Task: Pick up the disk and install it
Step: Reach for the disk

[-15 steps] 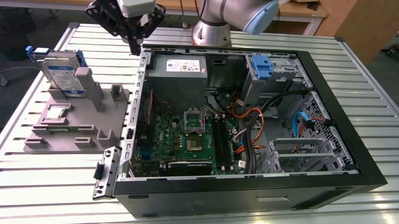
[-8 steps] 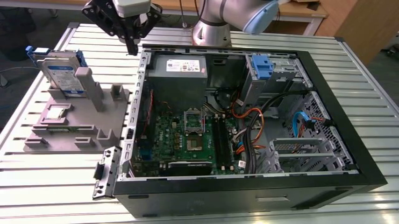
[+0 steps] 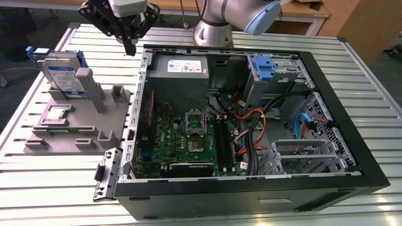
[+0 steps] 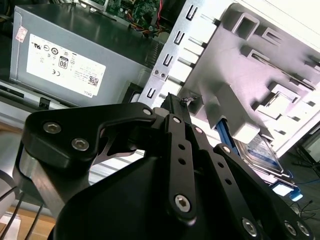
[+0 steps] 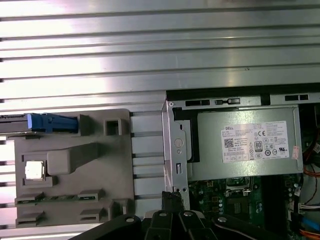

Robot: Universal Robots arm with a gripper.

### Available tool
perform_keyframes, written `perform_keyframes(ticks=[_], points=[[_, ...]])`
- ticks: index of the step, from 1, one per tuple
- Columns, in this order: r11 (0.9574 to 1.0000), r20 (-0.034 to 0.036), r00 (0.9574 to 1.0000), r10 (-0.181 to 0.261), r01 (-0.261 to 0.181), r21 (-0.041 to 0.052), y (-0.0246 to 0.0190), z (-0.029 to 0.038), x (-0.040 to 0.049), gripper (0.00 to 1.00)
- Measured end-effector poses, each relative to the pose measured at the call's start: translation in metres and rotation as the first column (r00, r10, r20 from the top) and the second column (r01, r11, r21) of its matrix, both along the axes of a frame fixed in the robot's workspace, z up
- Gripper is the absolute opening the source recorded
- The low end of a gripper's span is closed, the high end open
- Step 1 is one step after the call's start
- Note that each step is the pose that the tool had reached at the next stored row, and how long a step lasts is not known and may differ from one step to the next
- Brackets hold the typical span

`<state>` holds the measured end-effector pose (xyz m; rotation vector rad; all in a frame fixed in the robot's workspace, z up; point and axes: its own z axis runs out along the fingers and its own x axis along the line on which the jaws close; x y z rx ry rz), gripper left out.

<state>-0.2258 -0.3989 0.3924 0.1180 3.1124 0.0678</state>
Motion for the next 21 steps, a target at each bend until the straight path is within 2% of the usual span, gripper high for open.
perform_keyframes(ticks=[21], points=[[1.0,-0.0001,1.0,0.0,0.0,-0.0001,0.0,0.0,-0.0199,0.11]])
